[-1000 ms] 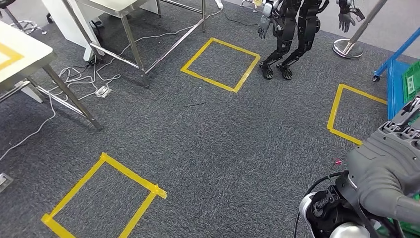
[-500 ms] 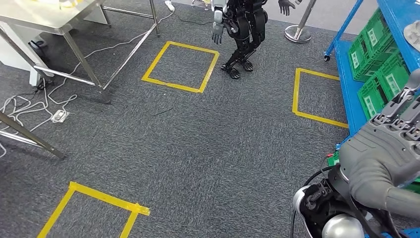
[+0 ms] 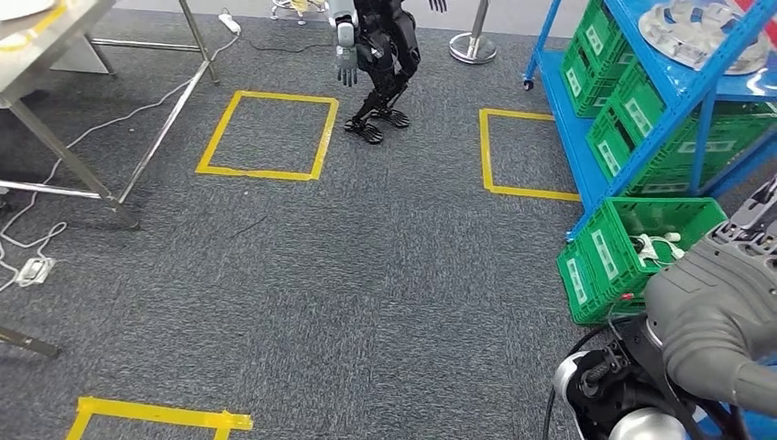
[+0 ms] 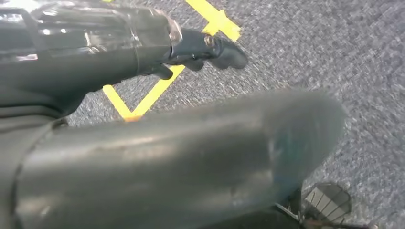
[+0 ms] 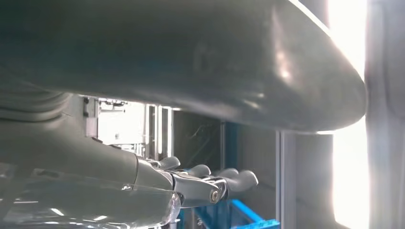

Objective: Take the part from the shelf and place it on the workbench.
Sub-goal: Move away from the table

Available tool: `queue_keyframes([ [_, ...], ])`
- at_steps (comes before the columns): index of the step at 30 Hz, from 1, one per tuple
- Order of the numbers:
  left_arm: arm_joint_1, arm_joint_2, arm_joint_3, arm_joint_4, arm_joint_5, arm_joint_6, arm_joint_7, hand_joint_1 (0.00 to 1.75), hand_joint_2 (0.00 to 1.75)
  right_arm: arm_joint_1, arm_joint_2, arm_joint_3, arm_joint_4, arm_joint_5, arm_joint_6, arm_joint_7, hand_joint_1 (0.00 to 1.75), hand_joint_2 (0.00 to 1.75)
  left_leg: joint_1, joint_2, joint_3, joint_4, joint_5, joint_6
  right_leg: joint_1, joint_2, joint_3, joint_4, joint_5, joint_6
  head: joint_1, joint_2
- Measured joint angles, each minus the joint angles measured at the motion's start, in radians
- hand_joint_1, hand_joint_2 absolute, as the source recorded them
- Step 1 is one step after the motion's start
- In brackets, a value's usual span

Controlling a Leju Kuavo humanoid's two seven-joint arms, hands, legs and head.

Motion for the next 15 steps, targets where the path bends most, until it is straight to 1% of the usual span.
queue_keyframes([
  [1, -0.002, -0.001, 0.000, 0.000, 0.000, 0.000, 0.000, 0.00, 0.00, 0.001, 0.000, 0.000, -0.001, 0.000, 0.000, 0.000, 0.00, 0.00, 0.002, -0.014, 0.004, 0.000, -0.005, -0.006, -0.001, 0.008, 0.004, -0.005, 0.000, -0.006, -0.001, 0.000],
  [2, -0.003, -0.002, 0.000, 0.000, 0.000, 0.000, 0.000, 0.00, 0.00, 0.000, 0.000, 0.000, -0.002, 0.000, 0.000, 0.000, 0.00, 0.00, 0.005, -0.046, 0.003, 0.010, -0.015, -0.010, -0.003, 0.016, 0.009, -0.010, 0.001, -0.012, -0.002, 0.000],
  [3, -0.005, -0.002, 0.000, 0.000, 0.000, 0.000, 0.000, 0.00, 0.00, -0.002, 0.000, 0.000, -0.004, 0.000, 0.000, 0.000, 0.00, 0.00, 0.007, -0.083, -0.010, 0.041, -0.033, -0.012, -0.006, 0.022, 0.015, -0.016, 0.002, -0.018, -0.005, 0.000],
  [4, -0.004, -0.002, -0.001, 0.000, 0.000, 0.000, 0.000, 0.00, 0.00, -0.003, 0.001, 0.000, -0.004, 0.000, 0.000, 0.000, 0.00, 0.00, 0.009, -0.121, -0.038, 0.094, -0.059, -0.014, -0.007, 0.030, 0.019, -0.018, 0.002, -0.024, -0.011, 0.000],
  [5, -0.002, -0.002, -0.001, 0.000, 0.000, 0.000, 0.000, 0.00, 0.00, -0.003, 0.001, 0.000, -0.005, 0.000, 0.000, 0.000, 0.00, 0.00, 0.010, -0.139, -0.076, 0.162, -0.086, -0.014, -0.007, 0.040, 0.020, -0.019, 0.000, -0.028, -0.017, 0.000],
  [6, 0.001, -0.002, -0.001, 0.000, 0.000, 0.000, 0.000, 0.00, 0.00, -0.002, 0.001, 0.000, -0.004, 0.000, 0.000, 0.000, 0.00, 0.00, 0.009, -0.139, -0.118, 0.229, -0.107, -0.014, -0.006, 0.052, 0.021, -0.018, -0.001, -0.031, -0.022, 0.000],
  [7, 0.004, -0.002, -0.001, 0.000, 0.000, 0.000, 0.000, 0.00, 0.00, -0.001, 0.001, 0.000, -0.003, 0.000, 0.000, 0.000, 0.00, 0.00, 0.008, -0.135, -0.153, 0.274, -0.110, -0.013, -0.004, 0.066, 0.022, -0.017, -0.003, -0.033, -0.027, 0.000],
  [8, 0.006, -0.002, -0.001, 0.000, 0.000, 0.000, 0.000, 0.00, 0.00, -0.001, 0.001, 0.001, -0.003, 0.000, 0.000, 0.000, 0.00, 0.00, 0.007, -0.132, -0.171, 0.283, -0.092, -0.012, -0.003, 0.081, 0.025, -0.016, -0.006, -0.034, -0.032, 0.000],
  [9, 0.006, -0.002, -0.002, 0.000, 0.000, 0.000, 0.001, 0.00, 0.00, -0.001, 0.001, 0.001, -0.003, 0.000, 0.000, 0.000, 0.00, 0.00, 0.006, -0.133, -0.169, 0.253, -0.054, -0.009, -0.003, 0.096, 0.029, -0.016, -0.009, -0.033, -0.036, 0.000],
  [10, 0.006, -0.002, -0.002, 0.000, 0.000, 0.000, 0.001, 0.00, 0.00, -0.001, 0.001, 0.001, -0.003, 0.000, 0.000, 0.000, 0.00, 0.00, 0.005, -0.149, -0.151, 0.192, -0.004, -0.005, -0.003, 0.111, 0.034, -0.014, -0.013, -0.031, -0.040, 0.000],
  [11, 0.007, -0.001, -0.002, 0.000, 0.000, 0.000, 0.001, 0.00, 0.00, -0.001, 0.001, 0.001, -0.003, 0.000, 0.000, 0.000, 0.00, 0.00, 0.007, -0.182, -0.129, 0.130, 0.034, 0.000, -0.003, 0.124, 0.038, -0.012, -0.017, -0.028, -0.043, 0.000],
  [12, 0.007, 0.000, -0.002, 0.000, 0.000, 0.000, 0.001, 0.00, 0.00, -0.001, 0.001, 0.001, -0.002, 0.000, 0.000, 0.000, 0.00, 0.00, 0.009, -0.212, -0.106, 0.072, 0.057, 0.004, -0.006, 0.137, 0.039, -0.009, -0.022, -0.024, -0.043, 0.000],
  [13, 0.008, 0.001, -0.002, 0.000, 0.000, 0.000, 0.001, 0.00, 0.00, -0.001, 0.001, 0.001, -0.003, 0.000, 0.000, 0.000, 0.00, 0.00, 0.009, -0.235, -0.091, 0.037, 0.064, 0.007, -0.009, 0.150, 0.037, -0.007, -0.024, -0.017, -0.044, 0.000],
  [14, 0.008, 0.002, -0.002, 0.000, 0.000, 0.000, 0.001, 0.00, 0.00, -0.001, 0.001, 0.001, -0.003, 0.000, 0.000, 0.000, 0.00, 0.00, 0.009, -0.241, -0.082, 0.025, 0.058, 0.010, -0.013, 0.164, 0.034, -0.007, -0.024, -0.010, -0.044, 0.000],
  [15, 0.008, 0.003, -0.002, 0.000, 0.000, 0.000, 0.001, 0.00, 0.00, -0.001, 0.001, 0.001, -0.003, 0.000, 0.000, 0.000, 0.00, 0.00, 0.006, -0.228, -0.075, 0.015, 0.055, 0.012, -0.017, 0.179, 0.032, -0.009, -0.023, -0.003, -0.045, 0.000],
])
